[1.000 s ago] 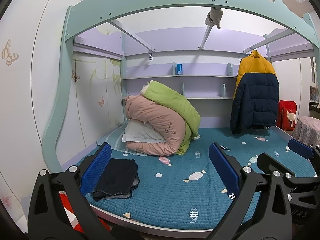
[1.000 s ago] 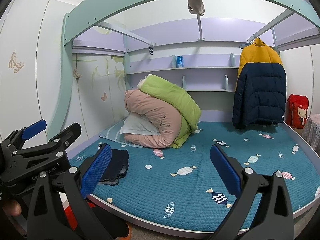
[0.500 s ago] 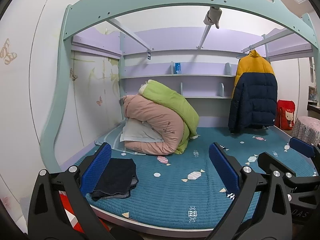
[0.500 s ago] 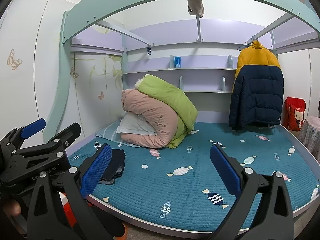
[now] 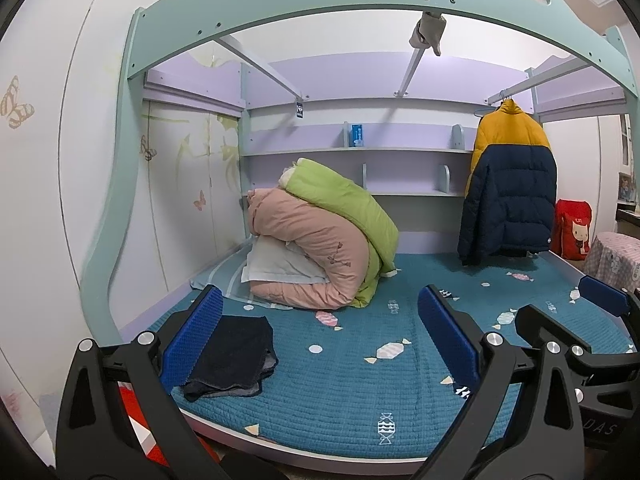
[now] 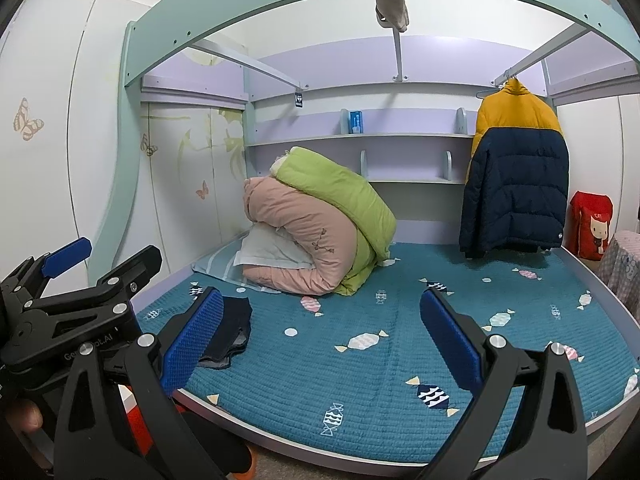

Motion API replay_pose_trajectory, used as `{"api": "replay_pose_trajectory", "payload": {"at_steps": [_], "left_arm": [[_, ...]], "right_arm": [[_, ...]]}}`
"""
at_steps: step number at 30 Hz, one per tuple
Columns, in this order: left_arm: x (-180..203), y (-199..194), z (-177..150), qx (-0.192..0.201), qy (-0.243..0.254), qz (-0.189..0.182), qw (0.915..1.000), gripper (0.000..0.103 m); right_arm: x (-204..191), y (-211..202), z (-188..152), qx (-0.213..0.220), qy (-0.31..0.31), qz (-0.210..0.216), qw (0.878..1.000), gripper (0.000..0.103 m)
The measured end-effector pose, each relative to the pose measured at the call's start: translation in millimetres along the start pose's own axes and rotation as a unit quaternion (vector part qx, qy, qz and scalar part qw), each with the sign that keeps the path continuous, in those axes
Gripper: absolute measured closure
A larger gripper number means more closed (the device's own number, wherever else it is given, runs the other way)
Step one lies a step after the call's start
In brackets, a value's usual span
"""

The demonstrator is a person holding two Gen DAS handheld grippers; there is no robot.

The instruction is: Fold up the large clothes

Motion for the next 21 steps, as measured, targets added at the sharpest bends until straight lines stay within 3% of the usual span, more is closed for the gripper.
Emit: {"api": "replay_pose_trajectory", "payload": {"at_steps": [21], "left_arm": [[-4.1, 7.5, -2.4, -0.004, 0.001, 0.001, 1.0000, 0.005]], "right_arm": [[-2.9, 4.0, 1.1, -0.002, 0.002, 0.000, 1.000, 0.008]]}}
Point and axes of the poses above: each gripper's, at about its wrist camera, not at the fingertips, and y roughly the way its jaws point, x to its right, z to its top, the point moved 5 cm from there along y, roughly the way its jaws point, and after that the axes turned 12 degrees about z, right-handed, at the moved point
